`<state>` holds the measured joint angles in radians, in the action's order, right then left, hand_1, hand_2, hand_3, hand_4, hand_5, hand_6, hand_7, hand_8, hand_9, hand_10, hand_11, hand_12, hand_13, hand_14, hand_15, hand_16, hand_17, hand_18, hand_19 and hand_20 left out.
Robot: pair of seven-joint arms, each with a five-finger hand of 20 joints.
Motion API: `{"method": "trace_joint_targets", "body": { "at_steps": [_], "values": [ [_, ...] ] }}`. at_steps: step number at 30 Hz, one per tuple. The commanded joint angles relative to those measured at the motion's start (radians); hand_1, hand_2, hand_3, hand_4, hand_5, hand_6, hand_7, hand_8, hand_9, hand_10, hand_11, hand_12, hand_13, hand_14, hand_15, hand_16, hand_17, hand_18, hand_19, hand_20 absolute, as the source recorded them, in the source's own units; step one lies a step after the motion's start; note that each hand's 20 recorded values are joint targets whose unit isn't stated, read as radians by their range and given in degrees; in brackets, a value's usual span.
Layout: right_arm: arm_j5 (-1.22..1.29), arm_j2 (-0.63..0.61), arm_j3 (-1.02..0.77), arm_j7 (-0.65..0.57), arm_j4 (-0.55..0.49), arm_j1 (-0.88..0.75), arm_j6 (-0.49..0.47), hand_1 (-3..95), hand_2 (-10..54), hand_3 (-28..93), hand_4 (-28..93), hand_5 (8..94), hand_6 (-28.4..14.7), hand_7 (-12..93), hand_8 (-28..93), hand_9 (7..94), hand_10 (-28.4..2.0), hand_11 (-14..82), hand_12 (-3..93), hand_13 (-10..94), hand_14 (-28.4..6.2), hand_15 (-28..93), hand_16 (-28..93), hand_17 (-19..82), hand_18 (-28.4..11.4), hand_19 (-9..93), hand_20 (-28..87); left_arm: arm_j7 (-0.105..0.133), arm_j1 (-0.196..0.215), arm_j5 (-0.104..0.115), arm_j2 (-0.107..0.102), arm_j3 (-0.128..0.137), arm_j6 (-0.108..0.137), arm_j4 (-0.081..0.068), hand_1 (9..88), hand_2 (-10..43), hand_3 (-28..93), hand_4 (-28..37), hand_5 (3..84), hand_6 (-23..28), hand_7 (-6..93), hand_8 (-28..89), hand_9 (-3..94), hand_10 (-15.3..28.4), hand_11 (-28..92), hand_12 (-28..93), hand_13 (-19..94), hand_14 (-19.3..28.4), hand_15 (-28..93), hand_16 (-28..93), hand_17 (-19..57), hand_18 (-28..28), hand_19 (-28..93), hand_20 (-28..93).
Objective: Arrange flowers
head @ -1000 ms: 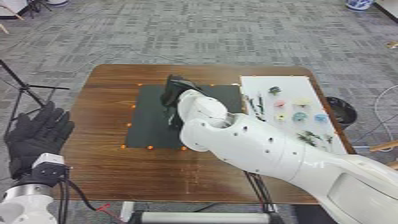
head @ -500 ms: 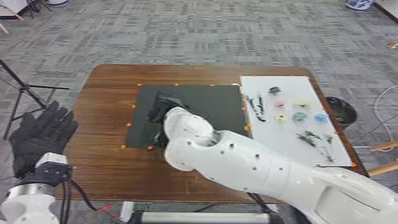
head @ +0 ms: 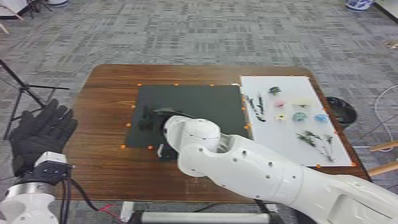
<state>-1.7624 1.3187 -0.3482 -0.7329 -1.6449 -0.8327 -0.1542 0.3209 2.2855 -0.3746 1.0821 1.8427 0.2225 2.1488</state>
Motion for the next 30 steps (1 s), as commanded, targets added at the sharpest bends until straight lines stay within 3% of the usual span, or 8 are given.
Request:
{"method": "trace_joint_targets", "body": {
  "at_steps": [1, 3, 12, 26, 30],
  "values": [
    [-0.003, 0.011, -0.021, -0.057, 0.008, -0.023, -0.051, 31.6, 20.2, 73, -15, 55.3, -7.4, 69, 21, 66.1, -20.4, 14.5, 16.3, 58, -15.6, 63, 34, 29, -23.4, 76, 37, -0.004, 0.007, -0.005, 0.010, 0.002, -0.013, -0.001, 22.1, 15.7, 70, -28.3, 39.5, 9.9, 5.7, -7, 29.9, 16.0, 18, 7, 21, 13.8, 17, -5, -7.0, 11.2, 31, 6],
    [0.036, 0.014, -0.039, -0.048, 0.013, -0.029, -0.079, 32.2, 20.4, 73, -15, 55.2, -7.5, 69, 22, 65.5, -20.6, 13.6, 15.7, 59, -15.3, 61, 34, 29, -23.3, 76, 37, 0.002, 0.007, -0.001, 0.005, -0.001, -0.014, -0.002, 22.1, 15.7, 70, -28.3, 39.5, 9.9, 5.8, -7, 29.9, 16.0, 18, 7, 21, 13.8, 17, -5, -7.0, 11.2, 31, 6],
    [0.163, 0.045, -0.119, -0.063, 0.021, -0.095, -0.173, 34.3, 22.2, 72, -16, 54.8, -8.1, 68, 24, 60.5, -19.9, 10.0, 13.3, 58, -14.3, 56, 32, 28, -22.3, 75, 36, -0.007, 0.004, -0.006, 0.019, -0.010, -0.019, -0.004, 22.2, 15.7, 70, -28.3, 39.6, 10.0, 5.9, -7, 29.9, 16.0, 18, 7, 21, 13.8, 17, -5, -7.1, 11.4, 31, 6],
    [0.181, 0.046, -0.166, -0.023, -0.014, -0.147, -0.208, 34.6, 22.0, 72, -17, 54.5, -7.6, 68, 23, 58.5, -17.9, 9.7, 12.3, 59, -13.7, 55, 31, 27, -21.8, 75, 37, -0.007, -0.008, -0.003, 0.021, -0.016, -0.018, -0.012, 22.2, 15.7, 71, -28.3, 39.6, 10.0, 6.1, -7, 29.9, 16.1, 18, 7, 21, 13.8, 17, -5, -7.0, 11.3, 31, 6],
    [0.246, 0.013, -0.234, -0.129, -0.077, -0.159, -0.236, 34.1, 21.5, 72, -16, 54.5, -7.4, 68, 22, 58.5, -18.4, 10.2, 12.5, 59, -13.9, 55, 31, 27, -22.3, 75, 37, -0.011, -0.004, -0.008, 0.032, -0.007, -0.022, -0.010, 22.2, 15.6, 71, -28.3, 39.6, 10.0, 6.1, -7, 29.9, 16.0, 18, 7, 21, 13.8, 18, -5, -7.0, 11.3, 31, 6]
  ]
}}
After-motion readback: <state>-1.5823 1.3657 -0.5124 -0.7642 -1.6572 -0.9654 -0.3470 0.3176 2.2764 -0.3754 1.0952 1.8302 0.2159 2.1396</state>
